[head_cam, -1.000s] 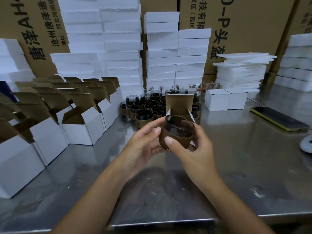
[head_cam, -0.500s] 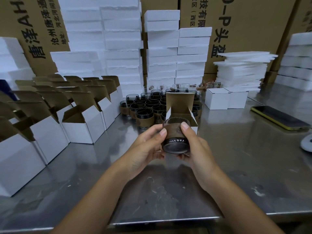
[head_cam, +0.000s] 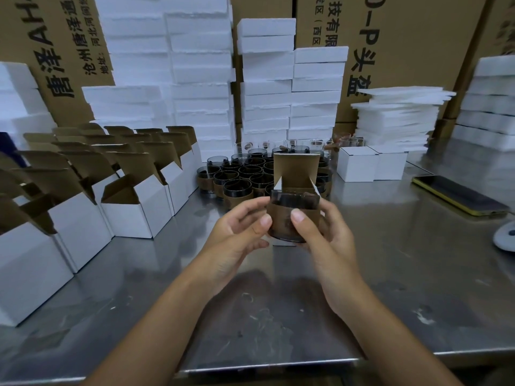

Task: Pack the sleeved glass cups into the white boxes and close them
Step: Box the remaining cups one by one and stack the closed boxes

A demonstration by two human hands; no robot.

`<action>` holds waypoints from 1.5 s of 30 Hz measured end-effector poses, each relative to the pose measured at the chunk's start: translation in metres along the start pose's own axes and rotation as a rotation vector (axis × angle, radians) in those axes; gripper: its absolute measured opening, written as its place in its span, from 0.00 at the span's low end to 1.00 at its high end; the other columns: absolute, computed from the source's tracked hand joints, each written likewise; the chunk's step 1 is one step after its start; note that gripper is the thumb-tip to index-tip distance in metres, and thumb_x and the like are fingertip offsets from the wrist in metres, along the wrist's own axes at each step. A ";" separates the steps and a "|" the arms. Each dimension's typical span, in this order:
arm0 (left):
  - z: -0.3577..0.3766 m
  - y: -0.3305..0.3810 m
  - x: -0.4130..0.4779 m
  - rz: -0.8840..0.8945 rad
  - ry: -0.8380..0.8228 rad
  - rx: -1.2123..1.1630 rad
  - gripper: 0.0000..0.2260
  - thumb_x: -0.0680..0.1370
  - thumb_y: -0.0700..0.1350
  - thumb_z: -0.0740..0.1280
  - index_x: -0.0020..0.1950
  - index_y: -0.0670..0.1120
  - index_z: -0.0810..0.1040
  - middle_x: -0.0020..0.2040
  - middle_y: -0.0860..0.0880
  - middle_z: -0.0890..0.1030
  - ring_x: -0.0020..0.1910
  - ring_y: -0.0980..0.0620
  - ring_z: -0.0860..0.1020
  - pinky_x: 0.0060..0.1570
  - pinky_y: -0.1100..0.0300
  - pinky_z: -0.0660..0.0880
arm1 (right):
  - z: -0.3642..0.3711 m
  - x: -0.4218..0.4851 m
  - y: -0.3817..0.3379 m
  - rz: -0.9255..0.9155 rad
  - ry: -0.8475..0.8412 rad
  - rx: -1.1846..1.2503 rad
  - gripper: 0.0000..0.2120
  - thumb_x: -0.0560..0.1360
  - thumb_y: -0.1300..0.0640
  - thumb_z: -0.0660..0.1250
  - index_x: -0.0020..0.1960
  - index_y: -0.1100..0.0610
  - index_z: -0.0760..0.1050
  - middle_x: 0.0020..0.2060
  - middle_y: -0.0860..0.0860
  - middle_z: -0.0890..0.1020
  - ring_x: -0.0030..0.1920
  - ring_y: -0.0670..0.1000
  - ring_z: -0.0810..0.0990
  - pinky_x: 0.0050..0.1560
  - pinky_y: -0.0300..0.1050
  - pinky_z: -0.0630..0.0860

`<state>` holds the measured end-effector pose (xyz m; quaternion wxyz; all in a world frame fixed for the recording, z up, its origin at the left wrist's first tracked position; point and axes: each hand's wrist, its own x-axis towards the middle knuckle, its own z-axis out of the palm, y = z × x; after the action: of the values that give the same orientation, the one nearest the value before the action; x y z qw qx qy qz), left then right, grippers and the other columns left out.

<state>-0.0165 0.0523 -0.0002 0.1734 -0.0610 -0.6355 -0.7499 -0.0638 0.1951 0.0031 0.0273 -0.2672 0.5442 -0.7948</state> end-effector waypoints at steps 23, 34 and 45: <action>0.017 -0.025 0.015 0.366 0.206 1.271 0.18 0.77 0.50 0.59 0.67 0.54 0.72 0.63 0.54 0.69 0.61 0.55 0.69 0.56 0.62 0.62 | -0.014 0.064 0.000 -0.298 -0.092 -0.245 0.25 0.68 0.41 0.70 0.63 0.38 0.66 0.56 0.38 0.77 0.60 0.40 0.75 0.59 0.40 0.75; 0.018 -0.023 0.015 0.384 0.277 1.316 0.12 0.77 0.52 0.60 0.56 0.50 0.76 0.49 0.53 0.74 0.47 0.58 0.68 0.43 0.67 0.63 | -0.020 0.062 0.009 -0.329 -0.072 -0.360 0.29 0.70 0.42 0.68 0.67 0.34 0.58 0.62 0.46 0.74 0.64 0.46 0.73 0.64 0.53 0.73; 0.016 -0.020 0.015 0.430 0.231 1.329 0.11 0.76 0.53 0.60 0.51 0.48 0.75 0.44 0.54 0.74 0.43 0.54 0.73 0.45 0.59 0.66 | -0.024 0.061 0.010 -0.557 -0.168 -0.770 0.14 0.71 0.54 0.68 0.51 0.42 0.66 0.60 0.37 0.63 0.64 0.29 0.60 0.59 0.22 0.58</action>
<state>-0.0389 0.0681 -0.0110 0.3844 0.0134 -0.9101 -0.1543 -0.1291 0.1910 0.0122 -0.2438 -0.4566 0.7025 -0.4884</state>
